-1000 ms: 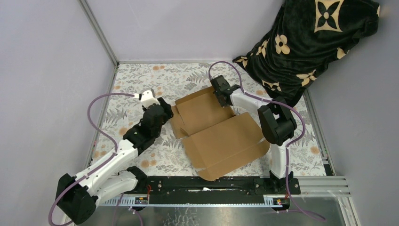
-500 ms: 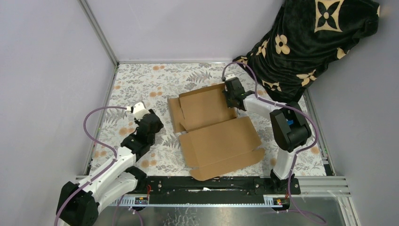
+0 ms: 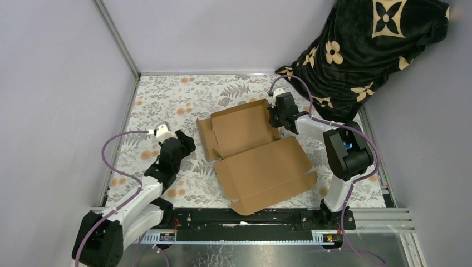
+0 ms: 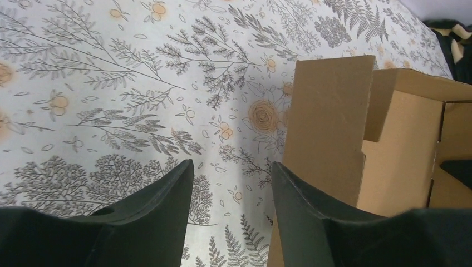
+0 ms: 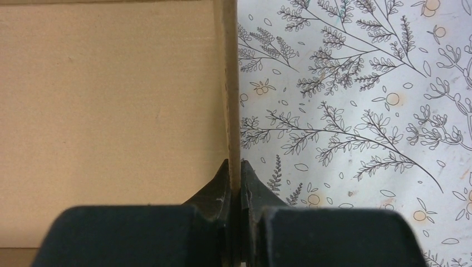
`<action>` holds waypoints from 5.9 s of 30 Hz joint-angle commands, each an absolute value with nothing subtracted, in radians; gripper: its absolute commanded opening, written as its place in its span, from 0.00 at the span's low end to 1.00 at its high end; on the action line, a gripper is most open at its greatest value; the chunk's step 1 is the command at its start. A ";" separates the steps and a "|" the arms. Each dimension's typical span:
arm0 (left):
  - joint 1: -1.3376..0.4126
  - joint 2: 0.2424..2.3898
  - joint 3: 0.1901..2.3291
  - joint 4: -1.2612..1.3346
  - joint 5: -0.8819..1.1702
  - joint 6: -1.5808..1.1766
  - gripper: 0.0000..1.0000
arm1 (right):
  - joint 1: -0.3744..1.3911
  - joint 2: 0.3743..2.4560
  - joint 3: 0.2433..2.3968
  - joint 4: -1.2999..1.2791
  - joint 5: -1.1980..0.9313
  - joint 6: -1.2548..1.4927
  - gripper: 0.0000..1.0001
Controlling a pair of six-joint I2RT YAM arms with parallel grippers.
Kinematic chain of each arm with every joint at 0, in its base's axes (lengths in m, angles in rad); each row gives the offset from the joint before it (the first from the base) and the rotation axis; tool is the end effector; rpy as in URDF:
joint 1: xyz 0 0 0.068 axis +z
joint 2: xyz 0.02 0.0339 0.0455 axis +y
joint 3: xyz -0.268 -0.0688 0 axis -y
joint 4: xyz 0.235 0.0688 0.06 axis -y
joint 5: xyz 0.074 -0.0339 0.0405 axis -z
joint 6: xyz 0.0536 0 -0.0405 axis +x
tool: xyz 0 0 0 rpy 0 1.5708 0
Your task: Fold the paper box
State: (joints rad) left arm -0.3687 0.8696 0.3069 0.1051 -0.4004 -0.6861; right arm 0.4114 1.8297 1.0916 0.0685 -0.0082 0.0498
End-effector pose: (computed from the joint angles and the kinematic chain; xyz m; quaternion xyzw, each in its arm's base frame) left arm 0.1834 -0.0485 0.1892 -0.2352 0.8050 -0.1147 0.5324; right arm 0.3691 0.1615 0.1796 -0.1636 0.8852 0.1031 0.4231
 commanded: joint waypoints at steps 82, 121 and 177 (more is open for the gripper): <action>-0.456 1.281 0.331 0.714 0.004 -0.708 0.58 | 0.451 1.880 1.104 -0.052 -0.005 0.052 0.00; -0.664 1.448 0.619 0.086 -0.384 -0.544 0.36 | 0.506 1.704 1.023 -0.053 0.144 0.030 0.00; -0.851 1.566 0.917 -0.373 -0.973 -0.432 0.00 | 0.543 1.407 0.818 -0.013 0.379 0.093 0.00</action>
